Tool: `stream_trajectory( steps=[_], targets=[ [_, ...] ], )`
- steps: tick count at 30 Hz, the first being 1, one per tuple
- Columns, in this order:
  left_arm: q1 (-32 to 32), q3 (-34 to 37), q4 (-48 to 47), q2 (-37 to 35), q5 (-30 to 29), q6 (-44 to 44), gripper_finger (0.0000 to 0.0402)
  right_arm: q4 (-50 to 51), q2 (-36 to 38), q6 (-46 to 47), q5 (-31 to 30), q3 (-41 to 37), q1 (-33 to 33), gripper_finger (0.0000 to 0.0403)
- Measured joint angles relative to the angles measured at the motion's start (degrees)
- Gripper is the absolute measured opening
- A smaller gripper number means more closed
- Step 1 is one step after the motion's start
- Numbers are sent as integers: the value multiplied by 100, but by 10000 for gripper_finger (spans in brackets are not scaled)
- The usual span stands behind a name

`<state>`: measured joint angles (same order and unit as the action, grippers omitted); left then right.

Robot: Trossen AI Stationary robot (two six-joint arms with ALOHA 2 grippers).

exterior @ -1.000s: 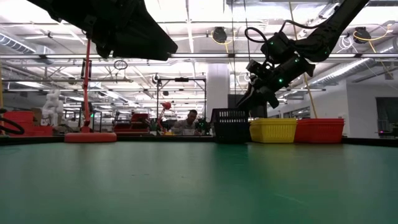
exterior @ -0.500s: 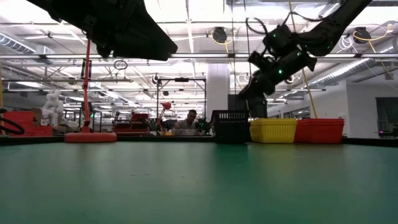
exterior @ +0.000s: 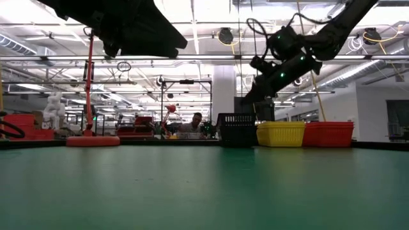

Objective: Stack baskets by color
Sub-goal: Stack the bottom black bin on the top stacked black bins, then return to Home Position

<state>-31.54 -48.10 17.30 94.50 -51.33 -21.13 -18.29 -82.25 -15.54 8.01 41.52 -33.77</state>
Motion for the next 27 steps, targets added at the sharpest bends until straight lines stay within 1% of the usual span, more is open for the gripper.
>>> stream_trajectory(
  steps=[3,4,10,14,17,21,22,25,27],
  targets=[
    [-3,0,-12,0,8,3,188,-92,-251,12,-201,2,-40,16],
    [-3,0,-13,0,6,3,188,-143,-338,-8,-209,2,-51,8],
    [1,0,-27,0,6,49,188,-192,-652,104,-223,4,-174,16],
    [1,0,-31,0,6,47,188,-326,-662,115,-216,2,-174,8],
    [1,0,-48,0,6,47,188,-434,-527,138,-200,4,-102,2],
    [1,0,-53,0,6,67,188,-322,-225,318,-179,4,89,2],
    [1,0,-52,0,6,109,188,-233,-121,400,-104,4,164,1],
    [1,0,-61,0,6,230,188,-3,231,636,385,4,463,1],
    [1,2,-149,-130,21,474,188,249,510,813,575,3,740,1]
  ],
)
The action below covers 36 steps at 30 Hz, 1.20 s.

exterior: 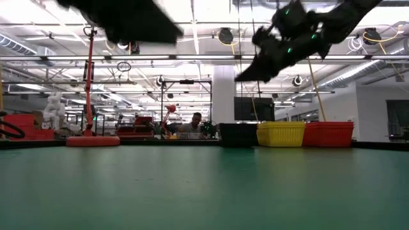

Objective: Stack baskets by color
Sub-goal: Return to Home Position

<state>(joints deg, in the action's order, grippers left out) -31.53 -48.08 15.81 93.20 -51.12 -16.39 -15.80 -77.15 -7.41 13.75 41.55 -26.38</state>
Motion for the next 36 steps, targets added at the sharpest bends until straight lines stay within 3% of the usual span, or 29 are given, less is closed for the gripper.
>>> stream_trajectory(
  steps=[3,7,12,18,25,29,36],
  targets=[
    [43,-10,-13,-475,234,366,183,93,472,108,-20,-112,535,1],
    [144,-6,-265,-1172,673,887,146,10,1151,381,-108,-449,1262,0],
    [270,-6,-485,-1833,1210,1543,79,-4,2104,392,-717,-994,2164,0],
    [403,28,-1101,-2530,1287,1657,7,-18,3136,527,-1565,-1730,3327,0],
    [523,946,16,-3228,1905,1954,12,-10,3879,357,-2534,-2352,4427,0],
    [668,1587,687,-3636,2158,2150,4,-26,4097,43,-2416,-2529,4681,0],
    [858,2513,1176,-4394,3100,2301,7,-23,4494,-128,-2271,-2846,4717,0]
  ],
)
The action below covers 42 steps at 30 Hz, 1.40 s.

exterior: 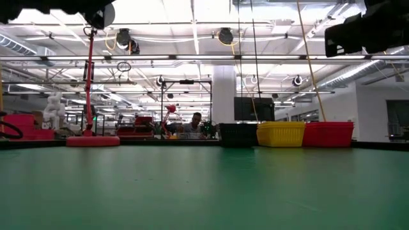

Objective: Stack baskets by color
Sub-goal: Return to Home Position

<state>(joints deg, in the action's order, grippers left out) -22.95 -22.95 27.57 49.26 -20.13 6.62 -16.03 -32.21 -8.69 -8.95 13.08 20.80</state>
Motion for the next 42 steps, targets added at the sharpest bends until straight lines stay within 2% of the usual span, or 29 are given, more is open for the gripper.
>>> stream_trajectory(
  steps=[8,19,27,42],
  targets=[
    [189,975,588,-700,520,91,12,4,535,-48,2,-401,-4,0],
    [521,1906,983,-1429,540,-73,6,2,1305,-171,14,-812,-4,0],
    [730,2203,1002,-1687,580,-185,12,110,1839,-254,20,-1026,-4,0],
    [1176,2241,949,-1789,1320,41,4,1112,3006,-315,22,-1047,-7,0]
  ],
)
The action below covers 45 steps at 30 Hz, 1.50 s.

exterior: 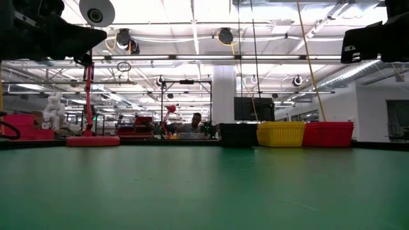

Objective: Stack baskets by color
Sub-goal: Return to Home Position

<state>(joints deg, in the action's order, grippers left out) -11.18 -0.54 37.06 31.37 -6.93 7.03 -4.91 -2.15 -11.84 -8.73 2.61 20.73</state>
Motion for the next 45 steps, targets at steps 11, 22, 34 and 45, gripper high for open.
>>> stream_trajectory(
  steps=[11,22,34,45],
  targets=[
    [622,-2,-547,-565,693,-179,8,186,207,-13,-2,-9,0,0],
    [855,-2,-1454,-1305,694,-365,7,261,207,-279,-338,-11,-2,0],
    [901,-4,-1921,-1733,692,-430,4,396,207,-537,-479,-13,-198,0],
    [897,-4,-1923,-1731,643,-393,8,519,209,-691,-12,-15,-1167,0]
  ],
)
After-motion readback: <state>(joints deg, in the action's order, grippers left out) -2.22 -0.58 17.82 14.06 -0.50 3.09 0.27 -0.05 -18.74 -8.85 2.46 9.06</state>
